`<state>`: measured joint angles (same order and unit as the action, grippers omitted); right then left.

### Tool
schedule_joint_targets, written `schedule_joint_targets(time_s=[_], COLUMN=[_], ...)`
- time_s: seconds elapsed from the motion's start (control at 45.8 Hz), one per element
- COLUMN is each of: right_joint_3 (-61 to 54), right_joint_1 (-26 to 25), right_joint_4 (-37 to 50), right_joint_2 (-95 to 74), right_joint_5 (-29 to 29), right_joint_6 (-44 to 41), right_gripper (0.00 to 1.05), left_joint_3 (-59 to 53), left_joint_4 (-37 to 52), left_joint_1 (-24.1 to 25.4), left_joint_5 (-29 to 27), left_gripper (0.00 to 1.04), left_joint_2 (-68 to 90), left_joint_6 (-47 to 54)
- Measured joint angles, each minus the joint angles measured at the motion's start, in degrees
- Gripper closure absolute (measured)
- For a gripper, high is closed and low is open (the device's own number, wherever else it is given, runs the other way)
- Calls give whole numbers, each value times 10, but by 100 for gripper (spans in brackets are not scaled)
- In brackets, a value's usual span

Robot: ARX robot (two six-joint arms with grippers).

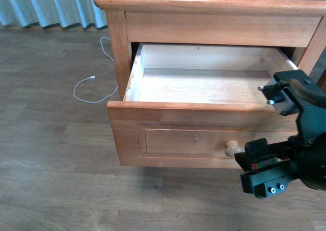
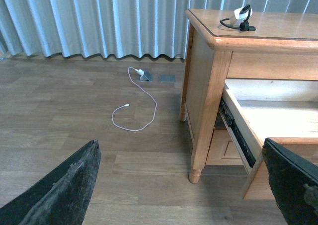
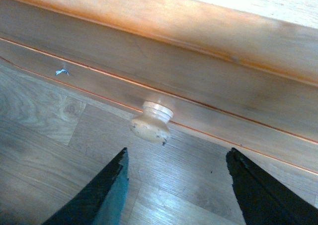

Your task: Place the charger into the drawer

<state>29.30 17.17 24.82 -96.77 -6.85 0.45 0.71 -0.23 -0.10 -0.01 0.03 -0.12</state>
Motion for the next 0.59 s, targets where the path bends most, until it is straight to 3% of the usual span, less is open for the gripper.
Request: schedule_joint_targets(time_s=[0.24,0.589], right_joint_3=[-32,-30], right_joint_1=[-37,-165], right_joint_4=[-72,-257], right_joint_2=[136,407], right_joint_5=[-43,-148], right_joint_6=[0,-7], right_gripper=[8,8], left_joint_3=[0,0], left_joint_4=[0,0], left_joint_1=[0,0], left_joint_5=[0,0], left_gripper=[6,6], left_joint_2=[0,0], left_joint_6=[0,0])
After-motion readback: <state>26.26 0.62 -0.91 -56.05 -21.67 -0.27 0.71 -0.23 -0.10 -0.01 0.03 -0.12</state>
